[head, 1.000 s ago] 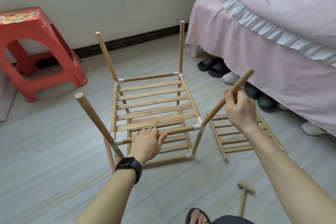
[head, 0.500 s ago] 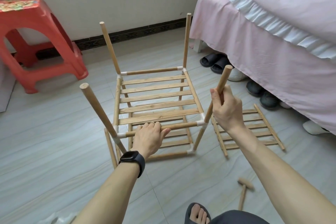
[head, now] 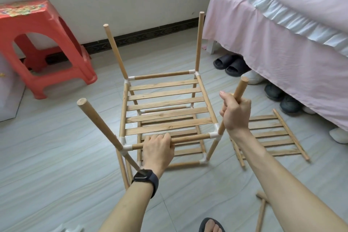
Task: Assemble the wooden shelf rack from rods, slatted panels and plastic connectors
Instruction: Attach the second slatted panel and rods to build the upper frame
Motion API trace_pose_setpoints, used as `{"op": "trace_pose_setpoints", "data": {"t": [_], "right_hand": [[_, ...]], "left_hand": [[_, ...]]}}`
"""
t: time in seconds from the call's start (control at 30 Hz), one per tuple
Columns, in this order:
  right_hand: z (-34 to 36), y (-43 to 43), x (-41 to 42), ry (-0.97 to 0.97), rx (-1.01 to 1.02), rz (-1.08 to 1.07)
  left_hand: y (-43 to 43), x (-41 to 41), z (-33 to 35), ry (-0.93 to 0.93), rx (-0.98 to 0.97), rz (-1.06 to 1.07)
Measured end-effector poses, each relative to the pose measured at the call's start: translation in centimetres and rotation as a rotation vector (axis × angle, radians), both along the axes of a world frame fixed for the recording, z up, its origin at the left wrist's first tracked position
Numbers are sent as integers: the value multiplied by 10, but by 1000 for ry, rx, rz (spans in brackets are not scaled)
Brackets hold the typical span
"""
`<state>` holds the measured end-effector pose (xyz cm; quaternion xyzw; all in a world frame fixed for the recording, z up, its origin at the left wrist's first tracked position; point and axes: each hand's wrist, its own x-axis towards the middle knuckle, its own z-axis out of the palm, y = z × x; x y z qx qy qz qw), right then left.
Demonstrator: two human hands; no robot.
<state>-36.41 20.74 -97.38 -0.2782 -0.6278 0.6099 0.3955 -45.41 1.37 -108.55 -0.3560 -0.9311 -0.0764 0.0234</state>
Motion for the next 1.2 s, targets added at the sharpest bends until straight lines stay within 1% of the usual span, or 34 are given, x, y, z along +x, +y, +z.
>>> {"op": "trace_pose_setpoints", "data": {"t": [0.1, 0.17, 0.2, 0.3, 0.47, 0.57, 0.77, 0.83, 0.9, 0.97, 1.03, 1.1, 1.17, 1.2], "right_hand": [[-7, 16, 5, 55, -25, 88], [-11, 17, 5, 78, -17, 100], [-11, 15, 3, 72, -2, 94], [-8, 14, -6, 34, 22, 72], [-3, 13, -4, -9, 8, 39], [2, 10, -2, -49, 11, 20], [14, 2, 9, -191, 16, 0], [17, 5, 11, -297, 59, 0], [18, 9, 14, -457, 86, 15], [10, 9, 21, -659, 116, 70], [-2, 2, 32, -930, 186, 129], [-15, -13, 40, -1150, 251, 306], [-19, -34, 38, -1300, 292, 556], [-19, -48, 32, -1374, 350, 662]], "left_hand": [[5, -3, -5, 8, -24, 0], [8, -6, -9, 43, -4, -4], [8, -7, -9, 56, 3, 0], [10, -12, -10, 17, -50, 22], [7, -10, -2, -13, -41, 7], [0, -4, 4, 0, -116, -39], [-14, -4, 45, -212, -319, -147], [-23, -8, 67, -305, -352, -143], [-33, -14, 94, -333, -395, -163], [-48, -22, 120, -299, -426, -196], [-68, -30, 140, -293, -418, -198], [-93, -38, 150, -318, -417, -171], [-118, -46, 148, -388, -423, -131], [-133, -51, 142, -439, -430, -111]]}}
